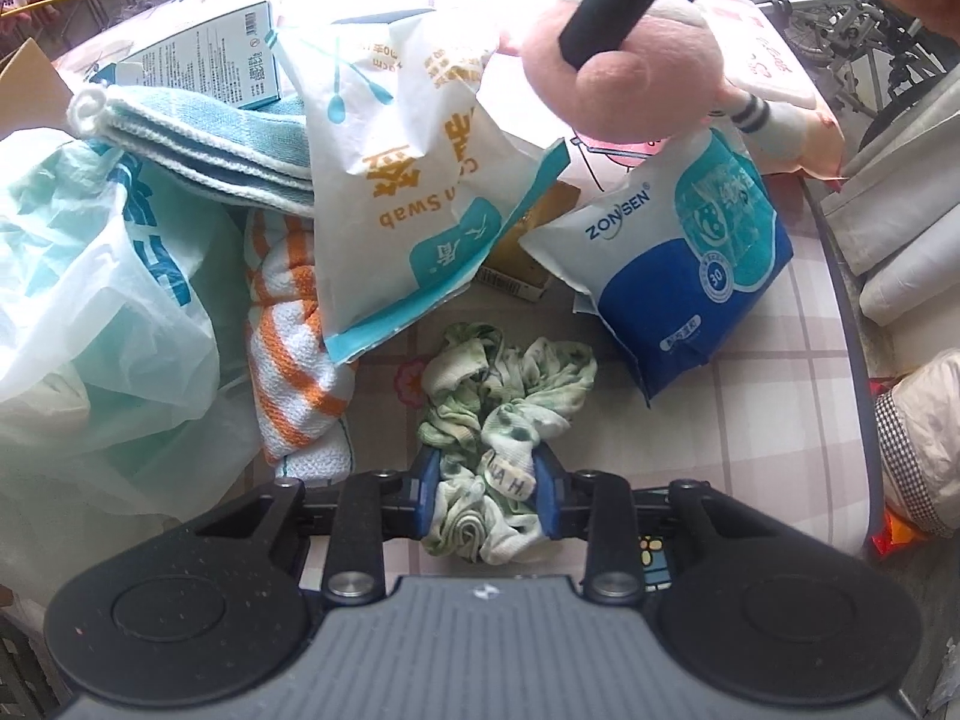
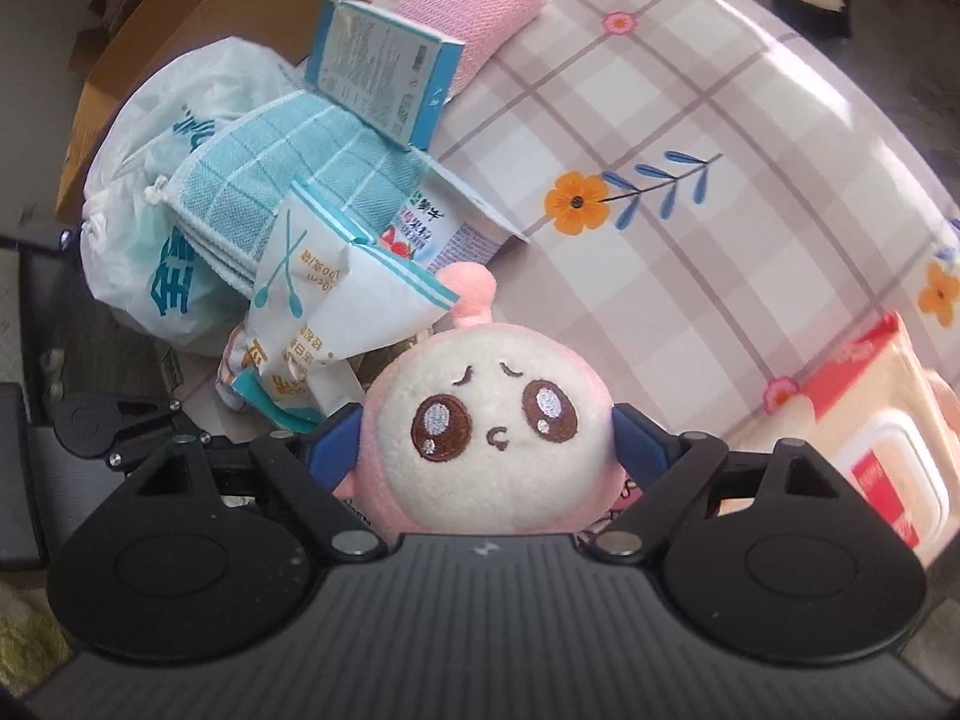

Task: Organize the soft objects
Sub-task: 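Lift the scrunchie with the left tool while the right tool carries the plush doll to the box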

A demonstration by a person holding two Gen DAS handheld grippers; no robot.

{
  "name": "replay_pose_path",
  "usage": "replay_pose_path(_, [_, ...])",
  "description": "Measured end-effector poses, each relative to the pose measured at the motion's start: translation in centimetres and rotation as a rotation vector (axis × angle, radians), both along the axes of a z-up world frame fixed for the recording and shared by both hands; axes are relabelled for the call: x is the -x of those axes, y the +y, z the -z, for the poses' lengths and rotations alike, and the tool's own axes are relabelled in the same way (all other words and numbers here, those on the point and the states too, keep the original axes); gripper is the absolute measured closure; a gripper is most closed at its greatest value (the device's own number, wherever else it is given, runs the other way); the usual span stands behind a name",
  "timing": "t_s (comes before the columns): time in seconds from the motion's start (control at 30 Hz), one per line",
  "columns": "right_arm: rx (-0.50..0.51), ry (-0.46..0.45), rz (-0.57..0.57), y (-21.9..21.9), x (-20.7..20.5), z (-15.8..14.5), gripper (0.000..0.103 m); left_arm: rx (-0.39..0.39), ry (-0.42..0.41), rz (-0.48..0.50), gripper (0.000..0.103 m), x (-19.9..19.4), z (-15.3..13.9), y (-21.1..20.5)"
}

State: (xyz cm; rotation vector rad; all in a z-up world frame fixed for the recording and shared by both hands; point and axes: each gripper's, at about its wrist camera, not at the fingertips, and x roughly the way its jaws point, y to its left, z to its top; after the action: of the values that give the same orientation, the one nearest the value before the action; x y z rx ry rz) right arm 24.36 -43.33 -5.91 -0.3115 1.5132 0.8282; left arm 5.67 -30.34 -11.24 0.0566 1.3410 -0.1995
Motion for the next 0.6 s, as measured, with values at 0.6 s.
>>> replay_pose_path(0.6, [-0.113, -0.133, 0.523, -7.3, 7.1, -4.5, 0.016, 0.031, -0.120, 0.091, 0.072, -0.5, -9.8, -1.0])
